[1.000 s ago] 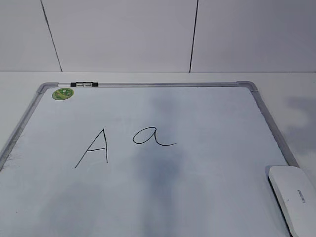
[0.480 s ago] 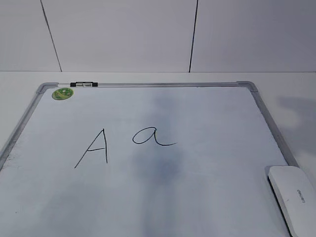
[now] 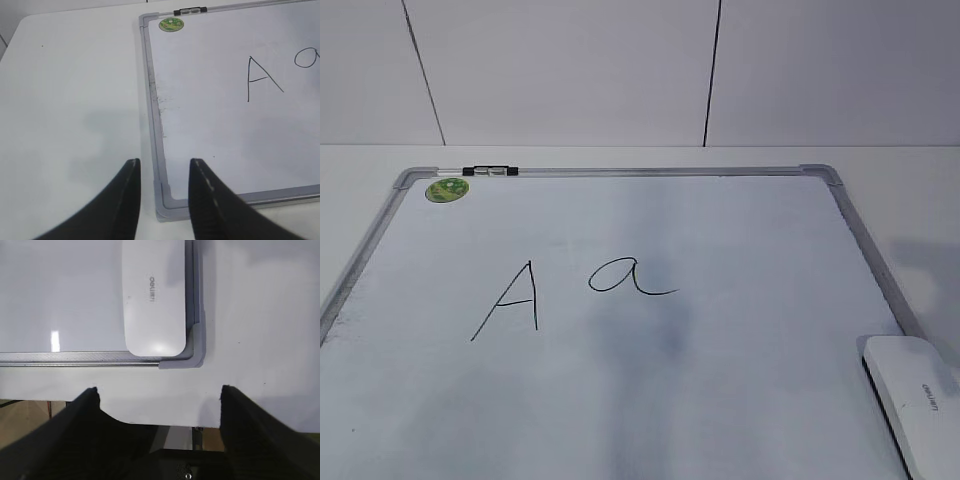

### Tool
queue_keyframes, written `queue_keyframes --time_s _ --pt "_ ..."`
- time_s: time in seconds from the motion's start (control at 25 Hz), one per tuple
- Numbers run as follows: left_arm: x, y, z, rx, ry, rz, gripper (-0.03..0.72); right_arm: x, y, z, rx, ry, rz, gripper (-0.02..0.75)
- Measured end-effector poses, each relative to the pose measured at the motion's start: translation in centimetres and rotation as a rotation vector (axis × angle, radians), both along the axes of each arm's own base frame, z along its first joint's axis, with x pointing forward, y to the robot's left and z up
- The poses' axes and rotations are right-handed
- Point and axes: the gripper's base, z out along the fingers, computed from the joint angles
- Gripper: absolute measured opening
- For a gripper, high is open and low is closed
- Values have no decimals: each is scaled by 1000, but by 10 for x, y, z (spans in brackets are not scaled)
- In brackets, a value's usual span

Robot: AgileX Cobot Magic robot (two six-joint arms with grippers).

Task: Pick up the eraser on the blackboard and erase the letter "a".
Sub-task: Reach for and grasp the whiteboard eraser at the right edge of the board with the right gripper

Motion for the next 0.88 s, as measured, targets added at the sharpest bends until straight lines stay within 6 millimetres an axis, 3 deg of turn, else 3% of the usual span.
queue_keyframes --time_s 0.2,0.6,0.88 --pt "0 0 0 0 0 0 245 4 3 -4 5 31 16 592" --pt "0 0 0 0 0 0 244 34 7 -30 -49 208 41 592" --pt "0 0 0 0 0 0 244 52 8 -43 -53 228 35 592"
